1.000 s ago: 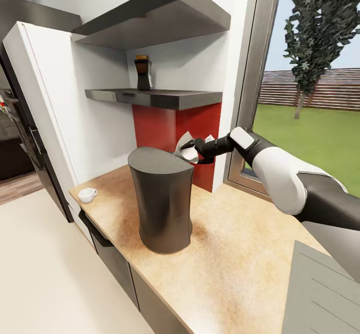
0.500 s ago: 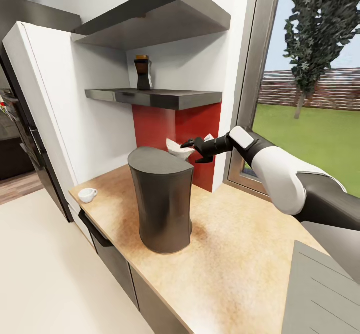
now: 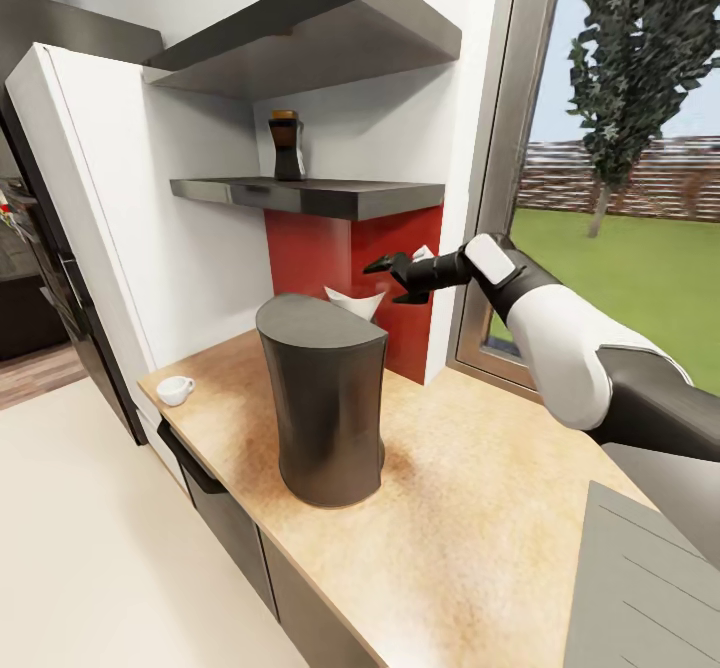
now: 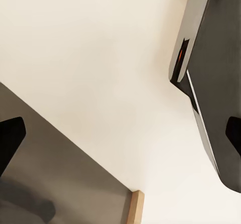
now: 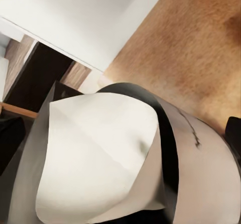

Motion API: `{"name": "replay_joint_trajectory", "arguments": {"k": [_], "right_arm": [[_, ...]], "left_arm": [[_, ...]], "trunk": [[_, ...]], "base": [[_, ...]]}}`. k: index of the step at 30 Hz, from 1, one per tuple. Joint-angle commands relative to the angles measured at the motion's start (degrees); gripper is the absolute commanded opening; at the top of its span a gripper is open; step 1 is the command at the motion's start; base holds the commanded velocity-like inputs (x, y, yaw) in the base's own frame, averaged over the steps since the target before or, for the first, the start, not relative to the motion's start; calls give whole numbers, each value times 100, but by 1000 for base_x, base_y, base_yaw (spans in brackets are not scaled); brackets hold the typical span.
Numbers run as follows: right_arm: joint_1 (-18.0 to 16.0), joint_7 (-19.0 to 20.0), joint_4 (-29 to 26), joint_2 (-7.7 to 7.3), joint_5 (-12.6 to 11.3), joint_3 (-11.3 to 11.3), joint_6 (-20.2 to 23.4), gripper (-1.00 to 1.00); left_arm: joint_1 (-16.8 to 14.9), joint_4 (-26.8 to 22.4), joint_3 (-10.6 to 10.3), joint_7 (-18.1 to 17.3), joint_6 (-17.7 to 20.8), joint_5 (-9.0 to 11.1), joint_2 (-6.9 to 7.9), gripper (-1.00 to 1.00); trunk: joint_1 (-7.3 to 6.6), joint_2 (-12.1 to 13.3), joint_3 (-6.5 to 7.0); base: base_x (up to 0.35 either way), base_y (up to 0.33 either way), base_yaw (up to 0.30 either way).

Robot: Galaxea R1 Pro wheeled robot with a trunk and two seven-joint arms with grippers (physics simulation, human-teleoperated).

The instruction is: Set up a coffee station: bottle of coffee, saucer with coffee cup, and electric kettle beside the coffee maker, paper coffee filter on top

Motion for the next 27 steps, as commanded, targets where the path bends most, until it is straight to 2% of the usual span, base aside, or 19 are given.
{"name": "replay_joint_trajectory", "arguments": {"k": [1, 8, 19, 27], "right_arm": [[-6, 33, -8, 3, 61, -41, 20, 100], [-6, 33, -15, -5, 61, -41, 20, 100], [-6, 50, -19, -6, 57, -41, 20, 100], [-6, 51, -20, -12, 57, -63, 20, 100]], "left_arm": [[-5, -2, 7, 12, 17, 57, 0, 100], [-5, -2, 10, 30, 1, 56, -6, 100], [-5, -2, 14, 53, -14, 58, -2, 100], [-5, -2, 14, 51, -14, 57, -3, 100]], "trunk": [[4, -13, -13], [4, -13, -13], [4, -13, -13], [4, -13, -13]], "base": [[0, 0, 0], [-32, 10, 0], [-233, 188, 0], [-33, 31, 0]]}}
